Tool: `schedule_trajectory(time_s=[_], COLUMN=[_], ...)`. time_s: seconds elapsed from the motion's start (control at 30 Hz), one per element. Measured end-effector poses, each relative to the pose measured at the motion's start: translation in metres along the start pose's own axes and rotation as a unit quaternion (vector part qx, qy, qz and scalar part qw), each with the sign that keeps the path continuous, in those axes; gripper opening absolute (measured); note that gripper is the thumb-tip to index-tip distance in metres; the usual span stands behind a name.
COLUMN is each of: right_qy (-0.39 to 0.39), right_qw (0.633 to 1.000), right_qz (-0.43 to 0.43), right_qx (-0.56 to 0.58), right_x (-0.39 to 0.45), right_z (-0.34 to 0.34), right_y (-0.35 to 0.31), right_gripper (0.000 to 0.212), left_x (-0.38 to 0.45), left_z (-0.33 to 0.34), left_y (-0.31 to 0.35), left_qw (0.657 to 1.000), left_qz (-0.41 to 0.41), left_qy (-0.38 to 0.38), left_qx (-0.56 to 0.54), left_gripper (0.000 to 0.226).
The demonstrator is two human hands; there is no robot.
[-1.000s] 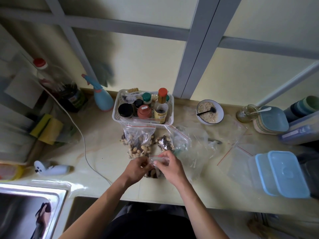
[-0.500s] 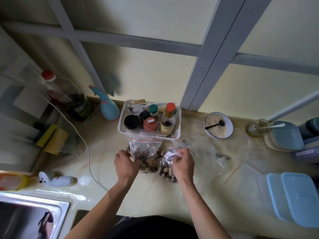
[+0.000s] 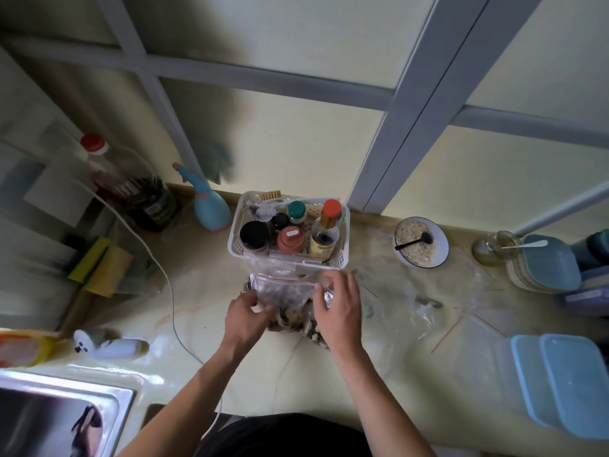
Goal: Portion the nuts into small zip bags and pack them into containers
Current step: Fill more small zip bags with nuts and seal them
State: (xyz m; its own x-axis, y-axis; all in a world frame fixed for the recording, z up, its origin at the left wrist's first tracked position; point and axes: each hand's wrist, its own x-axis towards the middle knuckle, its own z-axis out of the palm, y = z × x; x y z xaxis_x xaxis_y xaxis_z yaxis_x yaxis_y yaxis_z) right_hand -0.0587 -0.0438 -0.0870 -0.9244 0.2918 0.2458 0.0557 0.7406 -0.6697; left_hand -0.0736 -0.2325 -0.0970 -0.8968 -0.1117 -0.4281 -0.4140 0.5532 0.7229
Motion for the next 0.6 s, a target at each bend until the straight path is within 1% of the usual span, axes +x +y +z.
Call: schedule_trajectory(time_s=[0.07, 0.13, 0.23, 0.27, 0.3, 0.37, 0.4, 0.43, 0.53, 0.6], right_qy=[-0.030, -0.058, -0.099, -0.115, -0.136, -0.169, -0.168, -0.147, -0.045, -0.009], right_qw=[0.997, 0.992, 0.968, 0.955, 0.944, 0.933, 0.935, 0.942, 0.963, 0.969], right_qz=[0.016, 0.049, 0.150, 0.177, 0.197, 0.222, 0.231, 0.234, 0.222, 0.220], right_qx=[0.072, 0.101, 0.177, 0.206, 0.226, 0.227, 0.211, 0.188, 0.142, 0.113], right_x=[-0.009, -0.021, -0.033, -0.035, -0.037, -0.041, -0.043, -0.045, -0.053, -0.057], right_z=[0.001, 0.005, 0.008, 0.008, 0.007, 0.002, 0.001, 0.001, 0.004, 0.003], right_y=[-0.006, -0.008, -0.014, -0.015, -0.018, -0.027, -0.033, -0.038, -0.048, -0.052], right_gripper=[0.022, 0.038, 0.071, 0.074, 0.069, 0.043, 0.033, 0.032, 0.051, 0.061], left_x=[-0.012, -0.020, -0.024, -0.025, -0.028, -0.037, -0.042, -0.048, -0.063, -0.070], left_z=[-0.002, -0.004, -0.009, -0.010, -0.011, -0.010, -0.008, -0.005, 0.004, 0.006], left_y=[0.008, 0.010, 0.007, 0.007, 0.008, 0.013, 0.014, 0.016, 0.020, 0.024], left_qw=[0.998, 0.995, 0.992, 0.992, 0.991, 0.988, 0.987, 0.986, 0.986, 0.983], left_qz=[0.025, 0.048, 0.046, 0.041, 0.046, 0.068, 0.074, 0.074, 0.068, 0.062], left_qy=[-0.024, -0.036, -0.032, -0.022, -0.015, -0.023, -0.028, -0.029, -0.031, -0.013], left_qx=[-0.054, -0.081, -0.116, -0.121, -0.125, -0.136, -0.140, -0.145, -0.151, -0.171], left_gripper=[0.010, 0.015, 0.021, 0.021, 0.021, 0.022, 0.024, 0.028, 0.039, 0.043])
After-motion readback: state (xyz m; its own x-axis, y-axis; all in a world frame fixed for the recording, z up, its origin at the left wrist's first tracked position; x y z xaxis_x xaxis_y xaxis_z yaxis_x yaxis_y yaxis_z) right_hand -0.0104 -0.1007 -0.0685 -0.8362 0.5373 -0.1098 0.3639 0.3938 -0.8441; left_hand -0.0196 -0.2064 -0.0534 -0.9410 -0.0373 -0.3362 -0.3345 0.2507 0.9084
